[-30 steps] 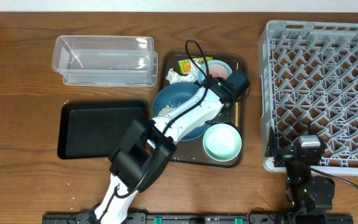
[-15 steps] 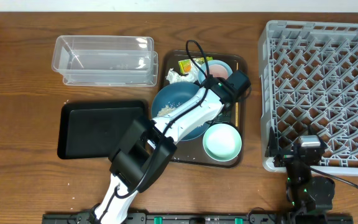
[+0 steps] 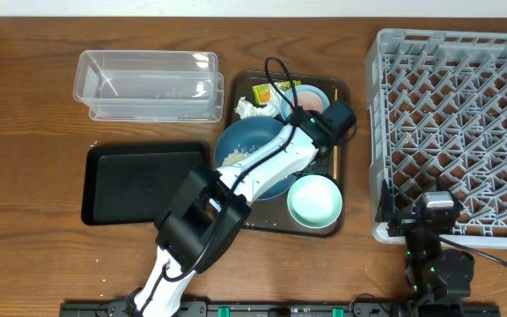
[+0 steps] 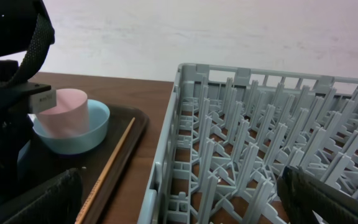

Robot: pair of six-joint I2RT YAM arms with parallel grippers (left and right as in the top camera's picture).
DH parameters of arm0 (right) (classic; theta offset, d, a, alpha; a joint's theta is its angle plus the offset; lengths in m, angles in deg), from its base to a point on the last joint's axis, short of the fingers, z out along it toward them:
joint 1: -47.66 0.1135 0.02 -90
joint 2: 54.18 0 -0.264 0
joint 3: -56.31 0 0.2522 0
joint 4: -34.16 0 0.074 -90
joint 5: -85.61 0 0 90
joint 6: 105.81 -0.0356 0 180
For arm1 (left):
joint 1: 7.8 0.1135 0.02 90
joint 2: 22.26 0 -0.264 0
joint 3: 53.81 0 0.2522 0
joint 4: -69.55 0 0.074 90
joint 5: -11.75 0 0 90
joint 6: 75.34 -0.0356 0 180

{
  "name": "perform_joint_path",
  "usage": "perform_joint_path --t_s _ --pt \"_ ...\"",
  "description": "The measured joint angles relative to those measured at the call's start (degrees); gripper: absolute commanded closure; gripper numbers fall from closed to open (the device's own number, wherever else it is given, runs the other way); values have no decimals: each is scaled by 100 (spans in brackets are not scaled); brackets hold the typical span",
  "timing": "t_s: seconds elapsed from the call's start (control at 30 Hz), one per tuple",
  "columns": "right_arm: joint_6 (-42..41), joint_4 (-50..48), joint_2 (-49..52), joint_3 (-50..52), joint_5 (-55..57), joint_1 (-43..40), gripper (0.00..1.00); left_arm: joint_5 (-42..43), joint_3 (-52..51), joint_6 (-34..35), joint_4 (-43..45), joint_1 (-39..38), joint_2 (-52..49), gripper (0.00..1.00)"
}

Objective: Sort waste into correct bins and load items into the dishwasher rack
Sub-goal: 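Grasp the blue plate rim with the left gripper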

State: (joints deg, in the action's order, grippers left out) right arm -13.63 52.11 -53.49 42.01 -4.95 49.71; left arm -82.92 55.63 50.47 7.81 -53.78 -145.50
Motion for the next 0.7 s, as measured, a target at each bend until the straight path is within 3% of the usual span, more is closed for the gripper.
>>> perform_joint_path --t_s 0.7 --pt "0 0 0 0 0 0 1 -177 0 7 -269 2 789 94"
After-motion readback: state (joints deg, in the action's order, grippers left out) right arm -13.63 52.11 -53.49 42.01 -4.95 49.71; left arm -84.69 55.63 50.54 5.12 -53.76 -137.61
